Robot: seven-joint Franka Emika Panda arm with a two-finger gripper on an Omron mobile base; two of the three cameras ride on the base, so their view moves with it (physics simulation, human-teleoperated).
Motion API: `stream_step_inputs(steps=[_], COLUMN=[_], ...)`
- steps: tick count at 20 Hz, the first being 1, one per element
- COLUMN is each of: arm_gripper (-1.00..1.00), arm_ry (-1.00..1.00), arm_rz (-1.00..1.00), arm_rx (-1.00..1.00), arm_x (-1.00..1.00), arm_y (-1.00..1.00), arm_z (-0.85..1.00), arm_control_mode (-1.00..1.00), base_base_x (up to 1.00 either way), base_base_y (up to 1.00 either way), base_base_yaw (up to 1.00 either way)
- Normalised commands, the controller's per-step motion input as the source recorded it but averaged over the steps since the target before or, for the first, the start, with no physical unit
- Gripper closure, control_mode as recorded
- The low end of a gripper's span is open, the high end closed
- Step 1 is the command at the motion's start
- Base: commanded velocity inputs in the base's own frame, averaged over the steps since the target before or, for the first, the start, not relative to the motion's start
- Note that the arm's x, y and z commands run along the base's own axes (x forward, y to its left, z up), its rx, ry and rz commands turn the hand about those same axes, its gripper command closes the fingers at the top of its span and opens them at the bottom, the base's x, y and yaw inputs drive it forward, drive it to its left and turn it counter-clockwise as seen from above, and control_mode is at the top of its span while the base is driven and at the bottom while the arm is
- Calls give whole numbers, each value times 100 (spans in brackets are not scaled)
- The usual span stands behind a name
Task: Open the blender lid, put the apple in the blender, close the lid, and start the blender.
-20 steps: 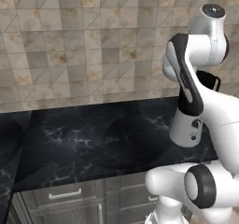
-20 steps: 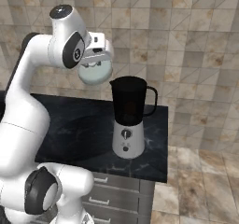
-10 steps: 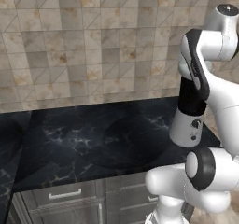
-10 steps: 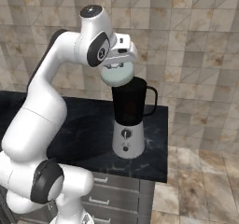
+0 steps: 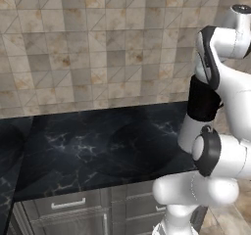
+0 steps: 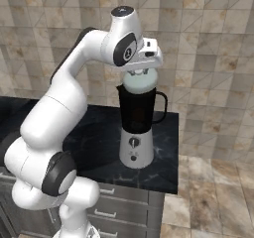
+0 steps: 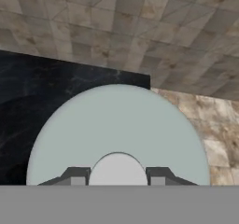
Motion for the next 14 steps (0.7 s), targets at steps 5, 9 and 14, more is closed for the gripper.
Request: stream_step_inputs(steps=[5,9,14], arm_gripper=[100,100,100], arm_ry=[16,21,19], arm_rz=[0,0,0], arm_rx=[2,0,0], arm_x=[0,0,1], arm_y=[-29,-1,10], arm_z=[-1,0,0], arm_control_mode=[-100,-100,-100], base_base_x=[0,0,0], base_base_y=[0,0,0], base_base_yaw=[0,0,0])
